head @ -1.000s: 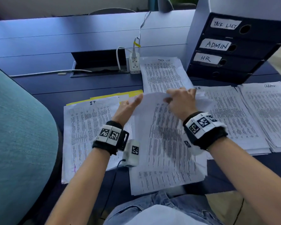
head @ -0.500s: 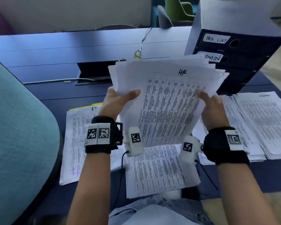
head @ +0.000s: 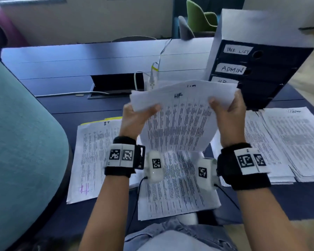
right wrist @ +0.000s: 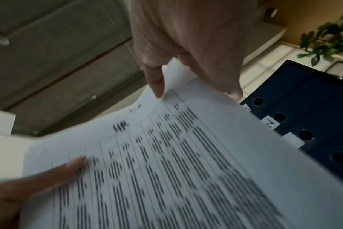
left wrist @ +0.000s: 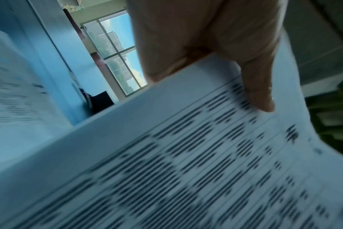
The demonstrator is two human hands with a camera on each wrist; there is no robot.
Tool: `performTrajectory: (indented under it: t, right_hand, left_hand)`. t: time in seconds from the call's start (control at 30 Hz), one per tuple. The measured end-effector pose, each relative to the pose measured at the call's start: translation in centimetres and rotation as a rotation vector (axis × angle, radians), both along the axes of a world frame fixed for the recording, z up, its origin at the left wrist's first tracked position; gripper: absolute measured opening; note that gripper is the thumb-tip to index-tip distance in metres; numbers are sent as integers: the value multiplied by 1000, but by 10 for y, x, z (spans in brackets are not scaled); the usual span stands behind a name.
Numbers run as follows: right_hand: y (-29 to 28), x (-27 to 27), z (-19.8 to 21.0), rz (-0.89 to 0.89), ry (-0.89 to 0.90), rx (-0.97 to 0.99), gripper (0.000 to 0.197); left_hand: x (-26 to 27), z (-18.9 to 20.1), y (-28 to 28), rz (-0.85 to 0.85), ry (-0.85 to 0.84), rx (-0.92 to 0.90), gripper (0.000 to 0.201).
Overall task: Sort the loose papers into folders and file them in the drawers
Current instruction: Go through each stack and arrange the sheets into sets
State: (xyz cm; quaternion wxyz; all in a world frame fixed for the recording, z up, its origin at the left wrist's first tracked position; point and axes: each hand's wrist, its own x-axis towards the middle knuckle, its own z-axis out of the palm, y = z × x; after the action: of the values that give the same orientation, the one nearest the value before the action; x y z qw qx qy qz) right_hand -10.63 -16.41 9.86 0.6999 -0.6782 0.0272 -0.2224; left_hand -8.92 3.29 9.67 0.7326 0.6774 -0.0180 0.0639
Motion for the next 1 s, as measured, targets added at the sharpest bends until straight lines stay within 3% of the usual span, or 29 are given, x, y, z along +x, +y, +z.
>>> performTrajectory:
  t: [0.13, 0.23, 0.3, 0.43, 0.53, 0.63, 0.77, 1.0]
  right_hand:
    - [-7, 2, -16, -19, 117, -14, 28]
    - [-21, 5, -17, -23, 124, 56, 34]
    - [-36, 5, -20, -25, 149, 29, 49]
    - [-86, 8, -38, -101, 260, -103, 26]
    - [-126, 11, -48, -259, 326, -300, 25]
    - [-162, 10, -55, -363, 464, -412, 33]
    - [-194, 5, -69, -385, 654, -506, 40]
    - [-212, 28, -104, -329, 814, -529, 48]
  left_hand:
    - [-2, -36, -7, -7, 199, 138, 10]
    - [2, -27, -22, 21, 122, 177, 10]
    - [7, -11, -38, 32, 63, 106, 18]
    - [28, -9, -90, 67, 126, 58, 7]
    - [39, -27, -135, 116, 281, 167, 26]
    - [44, -51, -176, 29, 421, 318, 38]
    - [43, -84, -213, -39, 500, 357, 36]
    - [47, -119, -240, -183, 537, 505, 62]
